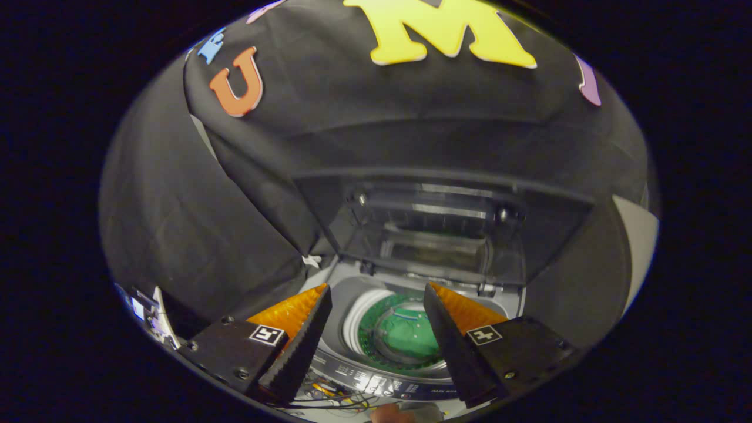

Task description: Put the clothes into the washing machine and then close the washing machine lid.

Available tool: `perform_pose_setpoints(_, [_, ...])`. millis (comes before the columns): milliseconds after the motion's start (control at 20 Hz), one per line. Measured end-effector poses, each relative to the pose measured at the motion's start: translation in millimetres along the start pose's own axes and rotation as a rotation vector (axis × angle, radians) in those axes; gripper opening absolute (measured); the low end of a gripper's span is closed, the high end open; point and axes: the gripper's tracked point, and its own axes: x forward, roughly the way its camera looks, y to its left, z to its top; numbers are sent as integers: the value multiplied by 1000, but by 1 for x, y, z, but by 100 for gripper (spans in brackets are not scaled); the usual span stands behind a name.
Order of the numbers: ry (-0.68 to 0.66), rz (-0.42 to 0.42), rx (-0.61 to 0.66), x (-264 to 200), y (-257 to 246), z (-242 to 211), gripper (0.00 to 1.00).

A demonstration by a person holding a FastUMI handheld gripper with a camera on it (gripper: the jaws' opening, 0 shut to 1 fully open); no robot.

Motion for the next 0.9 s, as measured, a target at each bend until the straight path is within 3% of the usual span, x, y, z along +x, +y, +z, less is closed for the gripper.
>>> perform_pose_setpoints(250, [-217,38,3,-29,10,88,98])
perform_pose_setpoints(450, [-271,17,55,-21,-1,127,97])
perform_pose_setpoints(650, [-292,-8,109,5,-17,141,98])
perform_pose_setpoints(900, [-309,-97,116,38,-49,146,98])
